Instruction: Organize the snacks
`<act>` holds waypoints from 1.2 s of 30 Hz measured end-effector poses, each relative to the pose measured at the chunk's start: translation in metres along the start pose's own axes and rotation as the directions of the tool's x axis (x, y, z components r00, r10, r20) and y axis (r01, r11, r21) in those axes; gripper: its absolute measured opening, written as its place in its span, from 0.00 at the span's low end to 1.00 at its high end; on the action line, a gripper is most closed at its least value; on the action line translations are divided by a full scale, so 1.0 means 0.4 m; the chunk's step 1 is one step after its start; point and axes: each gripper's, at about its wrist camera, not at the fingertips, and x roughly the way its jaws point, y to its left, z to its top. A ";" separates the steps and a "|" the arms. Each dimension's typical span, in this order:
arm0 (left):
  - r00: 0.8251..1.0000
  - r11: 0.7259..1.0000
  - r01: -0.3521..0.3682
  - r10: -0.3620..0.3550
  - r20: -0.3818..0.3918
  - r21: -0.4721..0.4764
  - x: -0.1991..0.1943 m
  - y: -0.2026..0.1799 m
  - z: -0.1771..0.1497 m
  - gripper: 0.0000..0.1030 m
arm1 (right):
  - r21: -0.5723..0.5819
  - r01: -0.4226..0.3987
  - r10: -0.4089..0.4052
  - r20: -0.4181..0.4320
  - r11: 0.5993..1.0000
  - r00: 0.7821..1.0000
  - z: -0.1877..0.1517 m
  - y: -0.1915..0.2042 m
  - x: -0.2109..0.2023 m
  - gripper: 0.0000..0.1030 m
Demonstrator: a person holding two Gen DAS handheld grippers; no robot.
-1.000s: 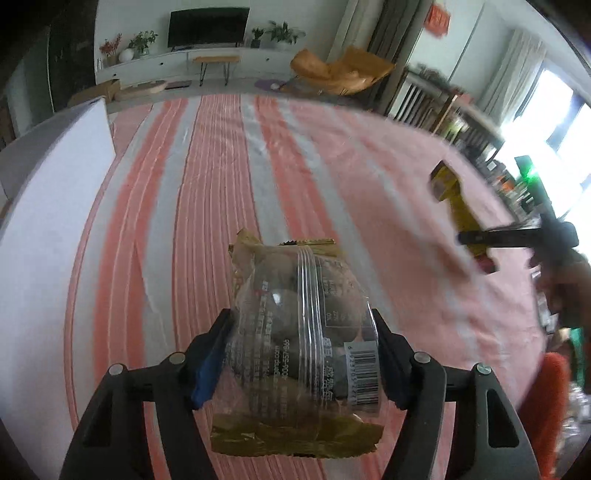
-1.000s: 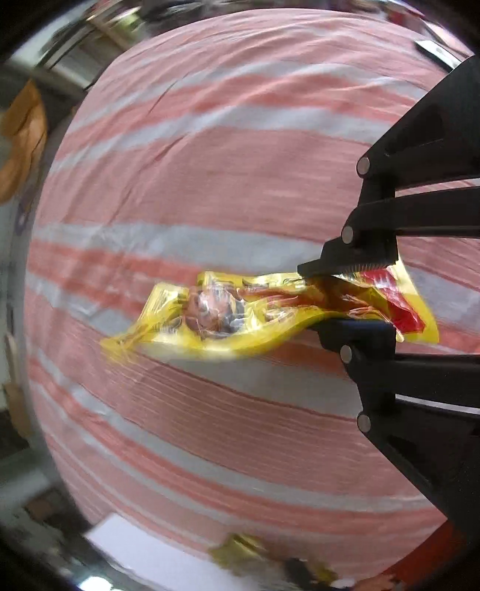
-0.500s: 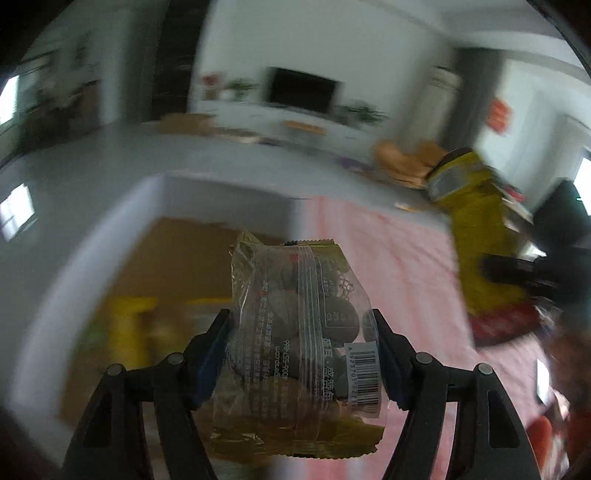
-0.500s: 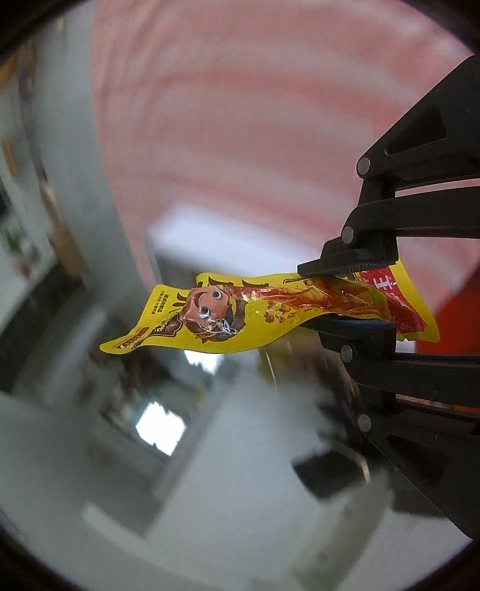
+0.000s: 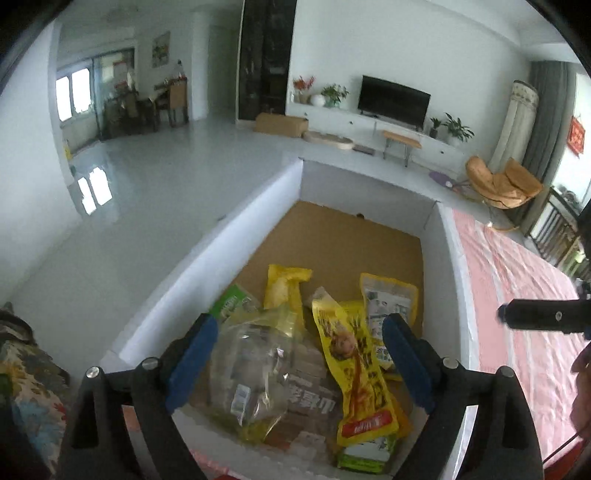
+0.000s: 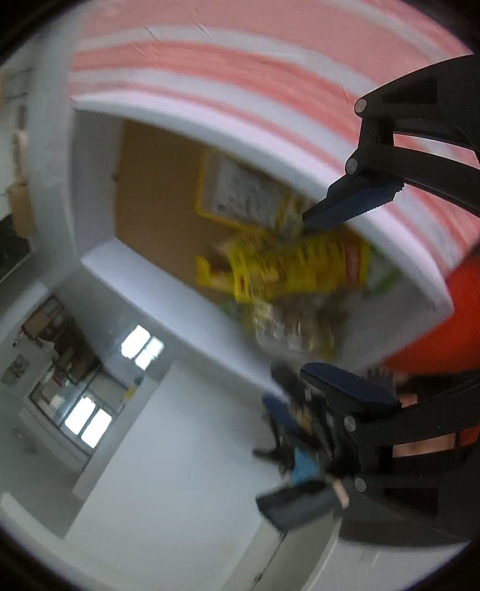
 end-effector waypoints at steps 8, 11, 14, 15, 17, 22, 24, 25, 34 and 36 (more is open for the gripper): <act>0.968 0.966 -0.228 0.238 0.075 -0.118 -0.096 0.001 0.015 1.00 | -0.258 0.274 -0.250 0.122 0.927 0.961 0.021 0.074 -0.054 0.88; 0.948 0.945 -0.301 0.311 0.071 -0.127 -0.103 0.013 0.013 1.00 | -0.294 0.286 -0.260 0.125 0.912 0.957 0.009 0.096 -0.042 0.88; 0.949 0.948 -0.306 0.311 0.058 -0.087 -0.104 0.013 -0.006 1.00 | -0.332 0.322 -0.295 0.132 0.887 0.946 0.000 0.119 -0.039 0.88; 0.949 0.948 -0.308 0.313 0.049 -0.084 -0.101 0.015 -0.010 1.00 | -0.344 0.337 -0.309 0.133 0.877 0.942 -0.003 0.126 -0.030 0.88; 0.945 0.942 -0.326 0.328 0.012 -0.084 -0.089 0.023 -0.020 1.00 | -0.365 0.358 -0.330 0.139 0.860 0.934 -0.009 0.139 -0.011 0.88; 0.953 0.946 -0.301 0.302 -0.007 -0.122 -0.087 0.049 -0.034 1.00 | -0.399 0.393 -0.355 0.170 0.828 0.919 -0.017 0.176 -0.005 0.90; 0.957 0.949 -0.286 0.289 -0.003 -0.134 -0.090 0.057 -0.038 1.00 | -0.400 0.398 -0.358 0.173 0.826 0.918 -0.017 0.180 -0.006 0.90; 0.955 0.947 -0.293 0.295 0.001 -0.133 -0.091 0.057 -0.039 1.00 | -0.399 0.400 -0.360 0.174 0.825 0.916 -0.016 0.180 -0.006 0.90; 0.947 0.942 -0.319 0.322 0.008 -0.101 -0.089 0.034 -0.052 1.00 | -0.398 0.409 -0.378 0.158 0.821 0.912 -0.033 0.176 -0.001 0.90; 0.948 0.943 -0.317 0.319 0.003 -0.103 -0.088 0.031 -0.051 1.00 | -0.401 0.411 -0.380 0.158 0.819 0.911 -0.036 0.178 -0.002 0.90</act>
